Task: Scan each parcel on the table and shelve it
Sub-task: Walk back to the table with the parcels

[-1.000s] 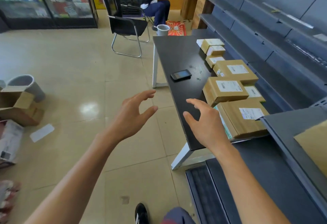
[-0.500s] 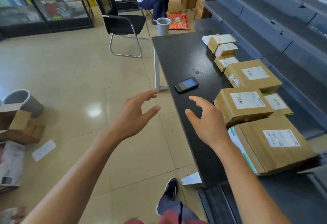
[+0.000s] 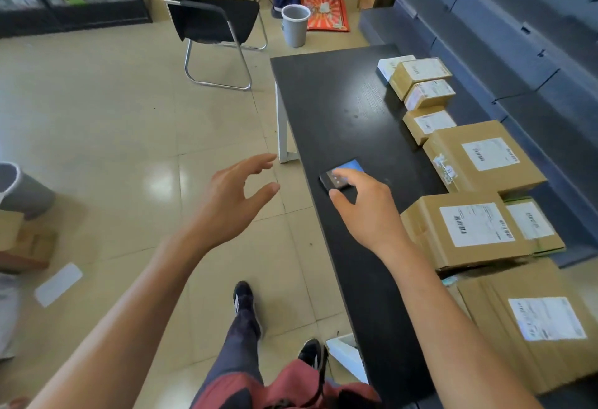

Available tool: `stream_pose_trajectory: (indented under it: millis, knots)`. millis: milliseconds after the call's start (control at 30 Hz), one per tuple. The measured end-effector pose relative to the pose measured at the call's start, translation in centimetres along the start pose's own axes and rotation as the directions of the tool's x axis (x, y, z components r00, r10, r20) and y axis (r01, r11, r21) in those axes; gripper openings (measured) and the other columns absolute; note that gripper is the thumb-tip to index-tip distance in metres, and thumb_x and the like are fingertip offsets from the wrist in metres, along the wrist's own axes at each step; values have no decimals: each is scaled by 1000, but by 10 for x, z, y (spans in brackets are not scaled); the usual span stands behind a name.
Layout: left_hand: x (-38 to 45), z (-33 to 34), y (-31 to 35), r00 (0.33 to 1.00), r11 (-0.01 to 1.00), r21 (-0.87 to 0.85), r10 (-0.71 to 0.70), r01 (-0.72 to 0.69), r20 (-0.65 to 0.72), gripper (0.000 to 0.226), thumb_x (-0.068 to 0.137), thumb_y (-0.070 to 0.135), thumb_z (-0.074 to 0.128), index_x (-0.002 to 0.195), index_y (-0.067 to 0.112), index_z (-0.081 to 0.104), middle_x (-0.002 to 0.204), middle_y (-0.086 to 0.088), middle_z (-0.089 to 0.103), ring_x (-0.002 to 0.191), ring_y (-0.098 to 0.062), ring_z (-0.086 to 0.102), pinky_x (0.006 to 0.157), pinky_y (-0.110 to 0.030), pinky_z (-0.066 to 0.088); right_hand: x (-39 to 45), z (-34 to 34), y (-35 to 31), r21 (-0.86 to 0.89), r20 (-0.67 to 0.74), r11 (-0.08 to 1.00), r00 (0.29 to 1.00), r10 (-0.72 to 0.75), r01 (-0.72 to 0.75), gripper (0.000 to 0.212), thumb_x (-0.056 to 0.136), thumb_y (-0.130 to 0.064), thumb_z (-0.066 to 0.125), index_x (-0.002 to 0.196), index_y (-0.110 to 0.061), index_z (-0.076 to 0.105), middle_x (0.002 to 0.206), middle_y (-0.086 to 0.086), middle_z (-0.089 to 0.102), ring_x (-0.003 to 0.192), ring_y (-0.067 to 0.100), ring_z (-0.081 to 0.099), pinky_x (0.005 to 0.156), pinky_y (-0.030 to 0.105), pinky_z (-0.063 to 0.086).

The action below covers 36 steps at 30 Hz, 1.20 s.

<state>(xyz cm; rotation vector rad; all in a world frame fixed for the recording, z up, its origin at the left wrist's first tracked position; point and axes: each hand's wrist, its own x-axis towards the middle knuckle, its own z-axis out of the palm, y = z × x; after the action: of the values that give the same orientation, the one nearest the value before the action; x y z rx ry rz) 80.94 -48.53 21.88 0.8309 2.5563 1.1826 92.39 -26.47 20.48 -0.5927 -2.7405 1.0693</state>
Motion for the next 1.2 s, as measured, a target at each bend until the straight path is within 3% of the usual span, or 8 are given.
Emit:
stream_pose_trajectory:
  millis: [133, 233, 333, 400, 500, 633, 967, 1200]
  knots:
    - [58, -15, -24, 999, 1000, -9, 10, -10, 46, 45, 97, 42, 64, 141, 37, 56, 129, 22, 63, 120, 3, 55, 100, -28, 48, 52, 14, -3, -7, -17, 999, 999, 35, -35, 38, 101, -27, 61, 139, -22, 60, 140, -5, 61, 105, -12, 34, 76, -14, 23]
    - [103, -25, -43, 993, 999, -3, 40, -40, 114, 43, 98, 41, 63, 140, 35, 58, 131, 21, 62, 122, 2, 55, 101, -30, 49, 89, 20, -10, -10, -26, 995, 995, 95, -95, 39, 101, -31, 60, 139, -26, 58, 142, -8, 59, 98, -15, 41, 69, -6, 31]
    - [150, -28, -53, 981, 997, -12, 77, -76, 180, 40, 98, 38, 64, 138, 35, 60, 130, 21, 63, 121, 4, 55, 102, -32, 49, 117, 23, -14, 14, -65, 986, 984, 167, -166, 38, 101, -32, 60, 139, -27, 59, 141, -9, 58, 93, -22, 51, 72, -1, 31]
    - [180, -23, -53, 964, 992, -17, 125, -124, 237, 41, 98, 37, 64, 139, 33, 60, 133, 18, 62, 122, 2, 55, 105, -32, 48, 130, 23, -14, 35, -104, 976, 971, 215, -213, 37, 101, -31, 60, 138, -27, 60, 140, -9, 59, 104, -9, 54, 82, 3, 35]
    - [218, -6, -47, 929, 982, -21, 184, -187, 322, 42, 99, 38, 63, 141, 32, 59, 135, 17, 62, 125, 0, 54, 109, -33, 46, 140, 20, -6, 70, -159, 958, 945, 286, -278, 38, 101, -28, 60, 138, -23, 61, 139, -7, 61, 126, 10, 54, 100, 21, 44]
    - [264, 24, -32, 867, 960, -33, 266, -279, 421, 45, 99, 41, 62, 143, 34, 56, 135, 21, 61, 121, 6, 52, 109, -31, 46, 151, 7, 17, 84, -201, 920, 898, 392, -383, 46, 99, -32, 62, 144, -25, 54, 143, -6, 58, 132, 12, 52, 98, 23, 40]
    - [362, 113, 24, 709, 908, -70, 370, -414, 601, 50, 99, 38, 62, 147, 29, 52, 136, 10, 64, 127, -2, 56, 108, -35, 48, 187, -26, 95, 155, -319, 821, 758, 569, -550, 50, 99, -35, 63, 147, -30, 48, 147, -6, 55, 136, 14, 50, 105, 36, 46]
    - [396, 153, 41, 609, 880, -93, 395, -466, 687, 51, 97, 40, 62, 146, 29, 53, 136, 12, 63, 127, -1, 56, 107, -33, 48, 195, -14, 117, 143, -278, 763, 714, 642, -630, 84, 98, -33, 65, 158, -40, 7, 163, -2, 34, 146, 21, 40, 114, 48, 43]
